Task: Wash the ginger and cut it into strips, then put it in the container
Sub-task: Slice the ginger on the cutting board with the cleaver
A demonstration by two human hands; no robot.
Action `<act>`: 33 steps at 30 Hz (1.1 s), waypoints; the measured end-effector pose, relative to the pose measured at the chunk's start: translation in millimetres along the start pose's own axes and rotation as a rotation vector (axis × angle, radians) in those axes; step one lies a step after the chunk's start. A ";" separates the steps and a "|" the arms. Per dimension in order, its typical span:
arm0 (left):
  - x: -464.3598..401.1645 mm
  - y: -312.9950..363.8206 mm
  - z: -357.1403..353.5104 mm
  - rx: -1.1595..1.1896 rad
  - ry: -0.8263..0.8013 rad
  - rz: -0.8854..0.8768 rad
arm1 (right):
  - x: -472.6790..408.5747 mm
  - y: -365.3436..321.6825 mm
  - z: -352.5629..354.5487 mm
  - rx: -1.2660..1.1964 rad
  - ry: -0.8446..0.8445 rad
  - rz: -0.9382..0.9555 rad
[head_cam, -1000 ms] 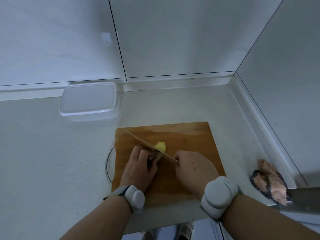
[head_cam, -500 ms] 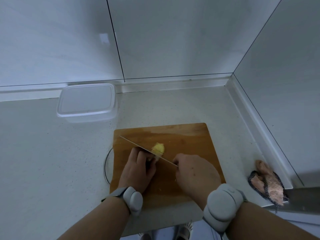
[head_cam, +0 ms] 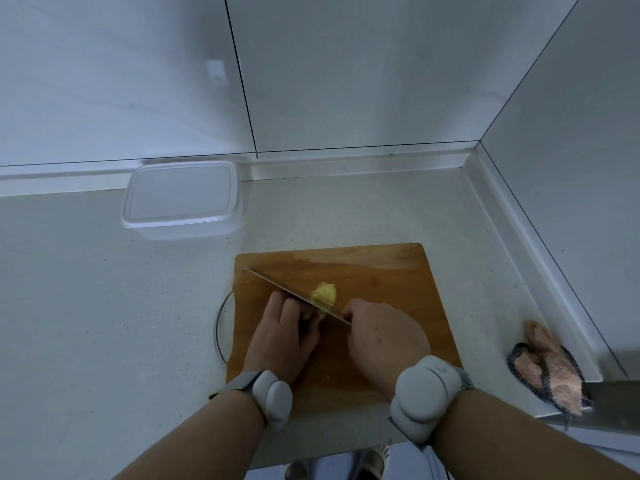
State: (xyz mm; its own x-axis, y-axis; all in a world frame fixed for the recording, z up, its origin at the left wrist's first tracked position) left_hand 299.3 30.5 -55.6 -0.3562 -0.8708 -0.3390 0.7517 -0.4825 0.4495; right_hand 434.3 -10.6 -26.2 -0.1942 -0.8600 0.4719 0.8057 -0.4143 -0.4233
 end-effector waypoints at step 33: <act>11.1 -7.6 -4.7 -0.037 -0.076 0.143 | 25.6 2.5 10.1 -0.075 0.038 0.075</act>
State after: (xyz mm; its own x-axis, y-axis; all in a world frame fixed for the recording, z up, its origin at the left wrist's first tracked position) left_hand 292.2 25.0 -66.6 -0.2841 -0.9354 -0.2102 0.8169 -0.3510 0.4576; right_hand 437.0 -30.7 -7.4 -0.1571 -0.8996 0.4074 0.7753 -0.3679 -0.5134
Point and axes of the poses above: each hand's wrist, its own x-axis away from the middle knuckle, its own z-axis out of the back of the hand, y = z × x, the point moved 8 cm from there along -x, towards the middle knuckle, and after that the axes turned 14 degrees about -x, right-handed, at the moved point
